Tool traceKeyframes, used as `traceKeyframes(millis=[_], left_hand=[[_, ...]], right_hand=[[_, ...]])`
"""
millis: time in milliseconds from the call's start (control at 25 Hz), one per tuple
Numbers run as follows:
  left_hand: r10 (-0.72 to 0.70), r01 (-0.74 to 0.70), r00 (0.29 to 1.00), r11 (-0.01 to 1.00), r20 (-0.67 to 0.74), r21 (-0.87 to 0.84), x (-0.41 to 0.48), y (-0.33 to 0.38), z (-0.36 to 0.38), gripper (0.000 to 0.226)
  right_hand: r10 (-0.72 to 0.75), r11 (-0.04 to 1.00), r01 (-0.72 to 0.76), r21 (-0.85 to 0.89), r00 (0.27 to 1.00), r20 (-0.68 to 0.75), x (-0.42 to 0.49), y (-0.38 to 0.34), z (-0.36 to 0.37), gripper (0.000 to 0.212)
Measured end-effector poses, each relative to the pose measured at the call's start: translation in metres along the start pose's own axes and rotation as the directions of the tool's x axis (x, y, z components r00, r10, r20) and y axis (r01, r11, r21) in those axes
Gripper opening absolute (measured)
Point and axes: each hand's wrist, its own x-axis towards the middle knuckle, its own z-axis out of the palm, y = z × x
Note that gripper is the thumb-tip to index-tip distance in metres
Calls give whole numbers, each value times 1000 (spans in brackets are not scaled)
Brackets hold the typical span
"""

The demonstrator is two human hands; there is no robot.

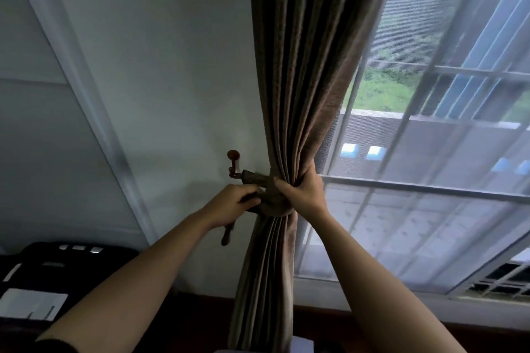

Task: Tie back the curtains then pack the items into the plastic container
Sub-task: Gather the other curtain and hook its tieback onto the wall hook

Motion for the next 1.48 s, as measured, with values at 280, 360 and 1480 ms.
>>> traceKeyframes(millis=[280,360,1480], left_hand=[[-296,164,939,835,-177,-526,-13,-36,-46,19],[-478,122,854,570,-207,-813,-7,-31,-35,20],[-721,387,679,511,-138,-768,53,-56,-10,24]], right_hand=[[-6,1000,7,16,1000,-25,-1,0,4,48],[1,999,1,42,999,-41,-2,1,7,49],[89,995,-93,33,989,119,-23,27,10,71]])
